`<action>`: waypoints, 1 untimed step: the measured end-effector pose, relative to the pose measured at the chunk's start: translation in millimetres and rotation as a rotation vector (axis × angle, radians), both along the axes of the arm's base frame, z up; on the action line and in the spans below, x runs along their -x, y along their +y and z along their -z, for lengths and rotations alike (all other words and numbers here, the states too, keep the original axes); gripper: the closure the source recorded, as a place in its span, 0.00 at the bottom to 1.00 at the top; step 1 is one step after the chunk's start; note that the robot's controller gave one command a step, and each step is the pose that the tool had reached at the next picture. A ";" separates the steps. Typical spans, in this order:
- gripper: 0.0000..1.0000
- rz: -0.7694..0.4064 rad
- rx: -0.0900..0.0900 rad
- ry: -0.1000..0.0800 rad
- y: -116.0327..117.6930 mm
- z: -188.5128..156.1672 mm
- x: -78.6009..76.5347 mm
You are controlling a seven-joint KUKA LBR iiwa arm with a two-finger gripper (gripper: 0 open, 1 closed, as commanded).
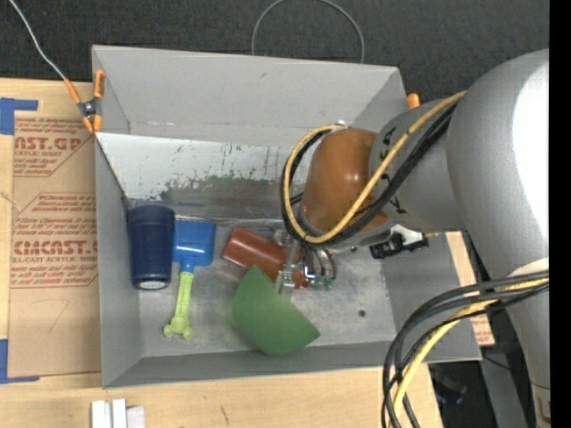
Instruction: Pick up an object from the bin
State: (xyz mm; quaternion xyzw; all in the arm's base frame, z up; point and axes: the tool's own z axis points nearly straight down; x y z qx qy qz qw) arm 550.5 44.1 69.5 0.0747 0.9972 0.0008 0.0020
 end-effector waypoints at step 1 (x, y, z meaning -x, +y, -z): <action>1.00 0.306 -0.002 0.009 10.5 0.5 20.5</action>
Offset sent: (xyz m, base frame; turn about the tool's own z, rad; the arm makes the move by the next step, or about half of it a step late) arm 0.0000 0.0000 0.0000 0.0000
